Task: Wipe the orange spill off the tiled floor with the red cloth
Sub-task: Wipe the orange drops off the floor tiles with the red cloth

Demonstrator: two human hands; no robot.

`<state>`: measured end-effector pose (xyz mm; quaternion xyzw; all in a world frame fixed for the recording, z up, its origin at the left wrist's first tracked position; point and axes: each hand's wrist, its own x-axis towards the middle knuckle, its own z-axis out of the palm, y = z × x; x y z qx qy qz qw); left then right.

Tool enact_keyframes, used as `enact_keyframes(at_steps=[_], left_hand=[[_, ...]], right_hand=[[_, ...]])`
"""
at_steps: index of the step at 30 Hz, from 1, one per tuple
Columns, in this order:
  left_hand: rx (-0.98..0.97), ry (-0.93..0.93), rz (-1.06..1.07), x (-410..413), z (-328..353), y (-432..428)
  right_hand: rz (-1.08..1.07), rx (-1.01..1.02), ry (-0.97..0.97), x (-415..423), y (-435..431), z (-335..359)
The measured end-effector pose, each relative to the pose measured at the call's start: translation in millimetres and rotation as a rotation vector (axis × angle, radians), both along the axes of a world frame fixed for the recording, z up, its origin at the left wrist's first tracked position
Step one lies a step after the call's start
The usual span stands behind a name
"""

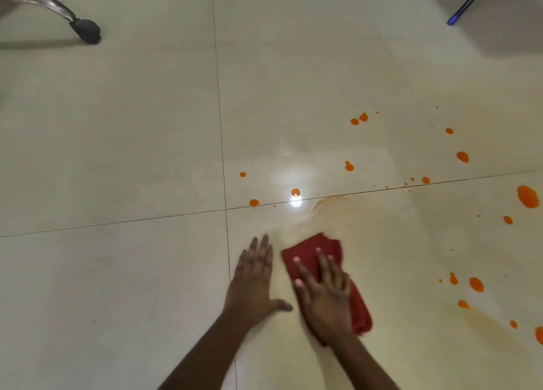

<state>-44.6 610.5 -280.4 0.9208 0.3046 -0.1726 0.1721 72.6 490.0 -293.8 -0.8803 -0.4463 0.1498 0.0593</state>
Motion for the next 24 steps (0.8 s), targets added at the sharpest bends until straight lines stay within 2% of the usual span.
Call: enact_keyframes(at_steps=[2, 5, 8, 10, 11, 14, 16, 17, 19, 21, 22, 24], left_hand=[[0.073, -0.026, 0.117, -10, 1, 24], [0.047, 0.045, 0.183, -16, 1, 54], [0.048, 0.076, 0.130, -7, -2, 71], [0.014, 0.058, 0.139, -3, -4, 75], [0.000, 0.055, 0.153, -2, -6, 76], [-0.009, 0.047, 0.172, -1, -8, 75], [0.003, 0.060, 0.163, -3, -10, 76], [0.004, 0.066, 0.156, -4, -10, 77], [-0.012, 0.057, 0.167, -7, -10, 78], [-0.031, 0.062, 0.177, -5, -8, 77], [-0.041, 0.064, 0.184, -3, -8, 76], [-0.044, 0.062, 0.194, 0, -7, 74]], right_hand=[[0.149, 0.036, -0.004, -24, 33, -2], [0.293, 0.063, -0.079, 7, 103, -7], [0.038, -0.021, -0.019, 70, 128, -9], [-0.153, -0.010, -0.031, 75, 106, -9], [-0.173, 0.000, -0.057, 60, 97, -8], [0.053, 0.055, -0.009, -6, 113, -2], [0.265, 0.103, -0.046, 0, 169, -7], [0.278, 0.041, -0.022, 21, 195, -6], [0.062, -0.041, -0.031, 74, 217, -7], [-0.197, -0.036, -0.027, 93, 194, -8], [-0.233, -0.028, -0.042, 79, 178, -6], [-0.058, 0.018, -0.060, 26, 163, -2]])
